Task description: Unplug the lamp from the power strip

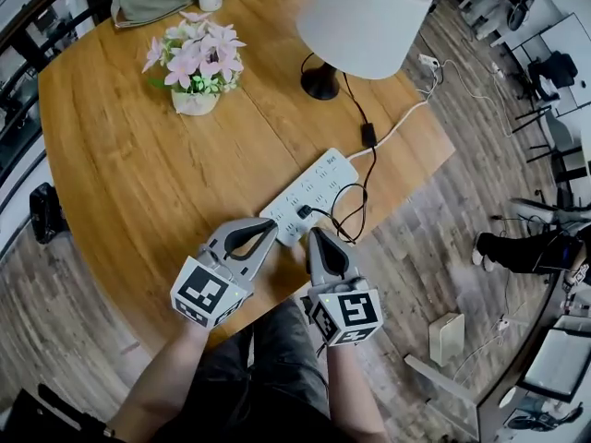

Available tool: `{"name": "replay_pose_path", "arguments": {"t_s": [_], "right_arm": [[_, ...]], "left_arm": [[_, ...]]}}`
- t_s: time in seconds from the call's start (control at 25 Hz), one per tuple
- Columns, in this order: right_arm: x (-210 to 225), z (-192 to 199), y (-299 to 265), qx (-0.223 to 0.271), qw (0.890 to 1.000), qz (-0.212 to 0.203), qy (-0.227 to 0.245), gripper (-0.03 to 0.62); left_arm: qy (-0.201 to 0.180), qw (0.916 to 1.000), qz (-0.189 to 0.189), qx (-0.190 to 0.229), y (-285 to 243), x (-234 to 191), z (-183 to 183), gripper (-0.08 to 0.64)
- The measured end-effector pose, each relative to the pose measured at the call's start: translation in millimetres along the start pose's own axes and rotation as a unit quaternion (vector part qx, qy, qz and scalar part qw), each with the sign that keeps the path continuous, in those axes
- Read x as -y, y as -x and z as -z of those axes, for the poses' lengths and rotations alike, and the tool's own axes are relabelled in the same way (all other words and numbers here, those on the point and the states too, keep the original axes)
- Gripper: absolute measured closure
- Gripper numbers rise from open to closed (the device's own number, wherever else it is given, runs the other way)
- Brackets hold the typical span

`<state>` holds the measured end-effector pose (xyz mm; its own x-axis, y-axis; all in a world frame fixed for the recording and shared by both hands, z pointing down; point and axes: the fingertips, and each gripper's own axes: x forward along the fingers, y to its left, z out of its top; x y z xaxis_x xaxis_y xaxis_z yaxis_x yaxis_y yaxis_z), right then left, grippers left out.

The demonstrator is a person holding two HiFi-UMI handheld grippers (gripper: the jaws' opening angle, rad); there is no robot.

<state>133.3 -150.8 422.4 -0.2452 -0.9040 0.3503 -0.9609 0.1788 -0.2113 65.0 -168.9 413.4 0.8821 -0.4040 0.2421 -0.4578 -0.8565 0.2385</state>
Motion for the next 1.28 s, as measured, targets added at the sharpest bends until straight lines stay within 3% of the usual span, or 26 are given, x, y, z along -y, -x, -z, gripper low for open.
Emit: {"name": "replay_pose_path", "arguments": {"t_s": [0.08,0.56,0.8,1.12,1.28], "right_arm": [[5,4,-8,-0.003,1.000,-0.006,0.008,0.506],[9,9,-45,-0.040,0.990,-0.064,0.117,0.480],[7,18,-52,-0.064,0.984,-0.091,0.139,0.483],[4,19,-55,-0.083,0.975,-0.110,0.176,0.485],[6,17,-55,-0.092,0.978,-0.113,0.148,0.499]], "left_arm": [[-0.003,0.9999,-0.002,-0.010,-6,0,4,0.561],[-0.080,0.9925,-0.060,-0.070,-36,-10,26,0.561],[-0.138,0.9756,-0.117,-0.124,-45,-24,36,0.563],[-0.126,0.9769,-0.119,-0.126,-55,-26,38,0.563],[-0.100,0.9795,-0.112,-0.134,-55,-28,40,0.565]]}}
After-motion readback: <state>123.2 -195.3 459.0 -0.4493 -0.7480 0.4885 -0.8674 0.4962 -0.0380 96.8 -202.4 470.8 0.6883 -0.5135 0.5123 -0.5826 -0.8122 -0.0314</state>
